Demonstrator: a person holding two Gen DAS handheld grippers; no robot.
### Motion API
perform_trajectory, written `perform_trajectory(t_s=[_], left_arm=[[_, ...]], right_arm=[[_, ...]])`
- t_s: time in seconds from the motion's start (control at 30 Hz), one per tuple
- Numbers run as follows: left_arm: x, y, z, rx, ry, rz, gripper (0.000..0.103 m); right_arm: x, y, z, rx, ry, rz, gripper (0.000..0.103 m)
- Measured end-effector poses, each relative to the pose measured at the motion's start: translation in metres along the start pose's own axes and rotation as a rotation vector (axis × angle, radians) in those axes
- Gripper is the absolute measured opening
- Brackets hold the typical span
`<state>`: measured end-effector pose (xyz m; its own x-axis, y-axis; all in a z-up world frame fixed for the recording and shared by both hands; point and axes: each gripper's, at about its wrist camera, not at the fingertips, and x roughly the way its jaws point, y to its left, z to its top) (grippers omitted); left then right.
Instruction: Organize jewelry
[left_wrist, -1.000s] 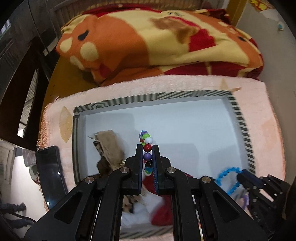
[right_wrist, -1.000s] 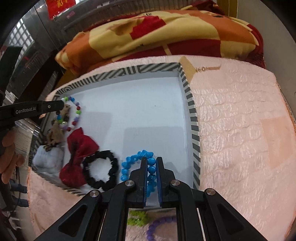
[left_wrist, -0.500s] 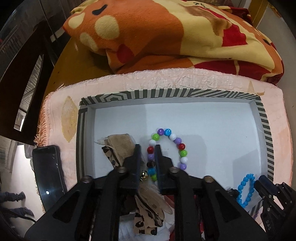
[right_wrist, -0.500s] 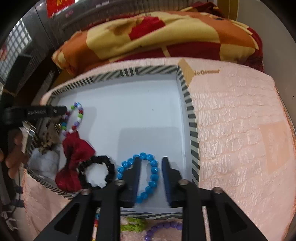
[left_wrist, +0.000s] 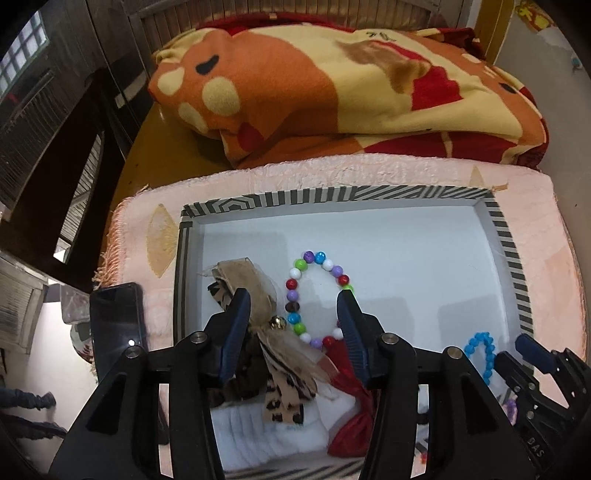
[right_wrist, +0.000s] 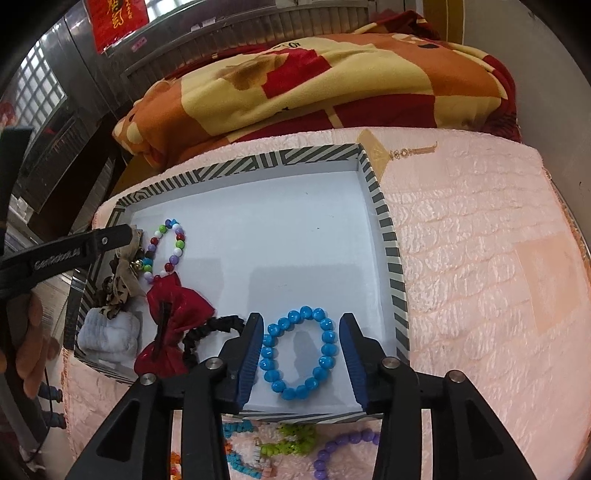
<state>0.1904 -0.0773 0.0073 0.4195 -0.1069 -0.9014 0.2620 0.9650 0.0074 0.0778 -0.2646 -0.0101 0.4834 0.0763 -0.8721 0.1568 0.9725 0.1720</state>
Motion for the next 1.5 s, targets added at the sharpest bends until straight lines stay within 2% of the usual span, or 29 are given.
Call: perform_trajectory(t_s=[0.3,0.57,1.07,1.5], left_arm=[[-0.030,-0.007,-0.025,-0.006,-0.050,0.012,0.049],[-0.060,-0.016,-0.064,-0.002,-0.098,0.027,0.049],[-0.097,-0.042,-0.146,-0.035,-0.077,0.030,0.049],[-0.120,-0.069,-0.200,-0.048,-0.071,0.023,0.049]], right_arm=[[-0.020,0.003,-0.012,0.022,-0.022,0.005,0.042],[-0.045,0.003,-0.038,0.028,-0.050,0.009,0.049],[-0.086,-0.012,-0.104,0.021,-0.049,0.007,0.054],[-0.117,-0.032,-0.149,0.016,-0.052,0.005,0.055]])
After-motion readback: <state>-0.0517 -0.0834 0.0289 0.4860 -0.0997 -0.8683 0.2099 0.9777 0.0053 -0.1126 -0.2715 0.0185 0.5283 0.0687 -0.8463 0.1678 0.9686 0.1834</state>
